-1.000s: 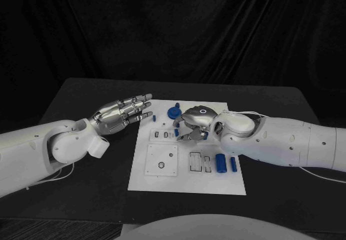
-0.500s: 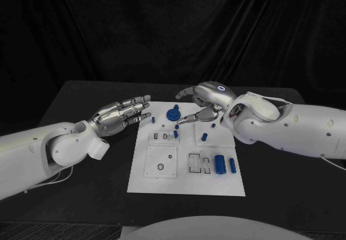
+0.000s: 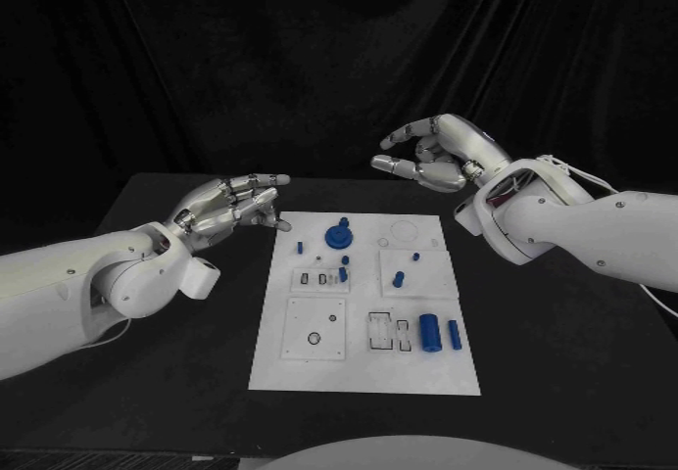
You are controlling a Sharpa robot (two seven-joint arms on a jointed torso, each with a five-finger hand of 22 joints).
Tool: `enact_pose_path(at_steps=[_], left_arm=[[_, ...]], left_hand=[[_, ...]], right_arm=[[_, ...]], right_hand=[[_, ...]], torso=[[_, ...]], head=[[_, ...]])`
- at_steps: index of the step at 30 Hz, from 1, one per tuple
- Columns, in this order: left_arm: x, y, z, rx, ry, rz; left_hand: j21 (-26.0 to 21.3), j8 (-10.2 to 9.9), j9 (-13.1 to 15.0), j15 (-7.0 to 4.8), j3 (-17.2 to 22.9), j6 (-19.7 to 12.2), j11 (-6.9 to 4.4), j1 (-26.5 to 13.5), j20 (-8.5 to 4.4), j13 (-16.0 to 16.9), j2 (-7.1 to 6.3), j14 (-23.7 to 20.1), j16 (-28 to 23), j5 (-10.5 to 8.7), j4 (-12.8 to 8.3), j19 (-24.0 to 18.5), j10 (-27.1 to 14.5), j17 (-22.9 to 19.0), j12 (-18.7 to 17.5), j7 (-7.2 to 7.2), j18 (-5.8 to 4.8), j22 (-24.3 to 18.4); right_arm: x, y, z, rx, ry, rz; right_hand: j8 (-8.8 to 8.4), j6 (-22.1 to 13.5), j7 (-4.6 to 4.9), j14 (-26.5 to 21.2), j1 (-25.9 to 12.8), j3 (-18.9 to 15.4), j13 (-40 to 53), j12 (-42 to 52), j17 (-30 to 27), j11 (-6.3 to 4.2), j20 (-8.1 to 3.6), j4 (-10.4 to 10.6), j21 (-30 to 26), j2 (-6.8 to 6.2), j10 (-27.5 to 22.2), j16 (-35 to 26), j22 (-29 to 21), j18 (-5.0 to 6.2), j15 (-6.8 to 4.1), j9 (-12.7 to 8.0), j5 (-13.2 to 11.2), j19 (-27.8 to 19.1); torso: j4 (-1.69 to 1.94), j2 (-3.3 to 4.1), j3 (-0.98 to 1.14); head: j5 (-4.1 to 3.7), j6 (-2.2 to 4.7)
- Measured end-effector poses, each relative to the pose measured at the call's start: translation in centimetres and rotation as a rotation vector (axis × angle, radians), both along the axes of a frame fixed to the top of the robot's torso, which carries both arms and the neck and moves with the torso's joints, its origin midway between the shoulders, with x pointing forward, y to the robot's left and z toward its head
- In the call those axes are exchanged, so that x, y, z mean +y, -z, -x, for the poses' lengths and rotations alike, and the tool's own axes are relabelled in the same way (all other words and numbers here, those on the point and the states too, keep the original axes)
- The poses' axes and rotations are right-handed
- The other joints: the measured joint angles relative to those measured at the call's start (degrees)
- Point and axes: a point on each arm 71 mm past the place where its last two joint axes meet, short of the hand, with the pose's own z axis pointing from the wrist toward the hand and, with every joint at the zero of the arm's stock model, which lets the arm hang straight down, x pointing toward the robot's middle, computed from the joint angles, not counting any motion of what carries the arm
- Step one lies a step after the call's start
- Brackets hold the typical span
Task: Assemble the parts on the task board
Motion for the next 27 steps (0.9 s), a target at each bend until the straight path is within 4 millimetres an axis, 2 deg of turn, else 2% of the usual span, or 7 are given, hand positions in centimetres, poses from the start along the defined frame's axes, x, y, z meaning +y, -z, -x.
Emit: enact_pose_path(at_steps=[2, 4, 5, 8, 10, 21, 27], left_arm=[[-0.1, -0.6, -0.3, -0.043, -0.001, -0.03], [-0.3, -1.3, -0.5, -0.097, 0.002, -0.074], [-0.5, -1.6, -0.6, -0.133, 0.006, -0.107], [-1.1, -2.3, -0.8, -0.214, 0.025, -0.197], [-1.7, -2.7, -0.9, -0.269, 0.048, -0.284], [-5.7, -1.4, -1.9, -0.343, 0.13, -0.807], [-7.8, -0.1, -2.7, -0.273, 0.151, -1.019]], left_hand=[[5.43, 2.2, 0.36, -0.62, -0.22, 3.18, -0.56, 0.76, -0.47, 11.42, 0.57, 9.51, 6.09, 0.37, -0.03, 4.32, 15.0, 7.39, 4.97, 1.76, 0.0, 3.46], [13.83, 4.17, 0.37, -1.91, -0.28, 6.02, -1.07, 1.79, -2.07, 32.42, 0.72, 33.86, 15.26, 0.89, 0.02, 7.03, 40.8, 29.05, 9.56, 2.67, -0.01, 10.01], [21.21, 4.73, 0.38, -2.3, -0.44, 6.48, -0.87, 1.92, -2.85, 36.13, 0.52, 42.4, 17.88, 0.91, 0.18, 10.43, 47.86, 34.03, 11.95, 2.77, -0.54, 18.31], [42.21, 6.87, 0.59, -2.89, -2.16, 7.28, -0.64, 0.67, -4.39, 37.67, 0.28, 52.14, 20.47, -0.71, -0.1, 24.77, 51.76, 37.44, 12.35, 2.5, -4.67, 45.74], [49.35, 8.74, 1.07, -3.26, -4.07, 8.8, -1.59, -2.98, -4.75, 37.68, 0.84, 52.87, 20.6, -3.87, -0.06, 32.41, 53.23, 37.73, 12.36, 2.56, -6.81, 54.61], [56.89, 15.14, 7.45, -4.29, -11.33, 17.11, -3.74, -18.02, -4.45, 37.66, 3.06, 53.26, 20.59, -12.14, 0.12, 41.71, 54.71, 37.73, 12.29, 2.4, -9.42, 56.7], [56.89, 18.35, 12.44, -4.29, -11.27, 17.19, -3.58, -19.48, -4.42, 37.68, 3.74, 53.26, 20.59, -9.82, -0.13, 41.75, 54.52, 37.73, 12.29, 2.28, -9.4, 56.7]], right_arm=[[0.0, -0.1, 0.0, 0.001, 0.001, -0.014], [0.0, -0.2, 0.0, 0.001, 0.0, -0.029], [0.0, -0.3, 0.0, -0.001, -0.002, -0.037], [0.1, -0.5, 0.1, -0.005, -0.006, -0.052], [0.2, -0.5, 0.1, -0.008, -0.007, -0.059], [-0.5, -0.6, -0.4, -0.028, 0.005, -0.045], [-1.2, 0.0, -0.5, -0.03, 0.016, -0.019]], right_hand=[[0.4, 1.09, 0.07, -0.09, 0.31, -0.48, 0.0, 0.0, 0.0, 0.18, 0.0, 0.01, -0.26, 0.31, -0.01, 0.0, 0.0, 0.0, 0.17, 0.0, 0.59, 0.0], [0.59, 2.19, 0.21, -0.16, 0.95, -1.1, 0.0, 0.0, 0.0, 0.62, 0.21, -0.14, -0.33, 0.91, 0.02, 0.0, 0.0, 0.0, 0.64, -0.15, 1.89, 0.21], [0.59, 2.26, 0.29, -0.16, 1.38, -1.27, 0.0, 0.0, 0.0, 0.61, 0.2, 0.03, -0.33, 0.89, 0.02, 0.0, 0.0, 0.0, 0.64, -0.27, 2.41, 0.21], [0.59, 2.65, 0.3, -0.16, 2.19, -1.58, 0.0, 0.0, 0.0, 0.61, 0.4, -0.04, -0.33, 0.95, 0.02, 0.0, 0.0, 0.0, 0.64, -0.45, 3.45, 0.4], [0.45, 2.88, 0.1, -0.16, 2.72, -1.96, 0.0, 0.0, 0.0, 0.61, 0.4, -0.04, -0.33, 1.3, 0.02, 0.0, 0.0, 0.0, 0.64, -0.61, 4.17, 0.4], [-0.98, 3.38, 0.42, -0.16, 7.68, -3.31, 0.04, 0.0, 0.0, 0.99, 0.61, -0.28, -0.33, 2.3, 0.0, 0.0, -0.01, -0.01, 1.05, -1.66, 10.64, 0.61], [-1.31, 3.58, 0.63, -0.16, 9.65, -3.7, 0.04, 0.0, 0.0, 1.39, 0.82, -0.21, -0.55, 2.84, 0.0, 0.0, -0.01, -0.01, 1.05, -2.0, 14.36, 0.4]], torso=[[-0.2, -0.19, 0.08], [-0.54, -0.44, 0.2], [-0.74, -0.56, 0.29], [-1.47, -0.99, 0.73], [-2.03, -1.36, 1.07], [-5.44, -3.1, 3.06], [-6.72, -3.94, 4.0]], head=[[0.14, 0.01], [0.3, 0.01], [0.43, 0.01], [0.85, -0.29], [1.18, -0.6], [2.92, -3.47], [3.91, -4.05]])
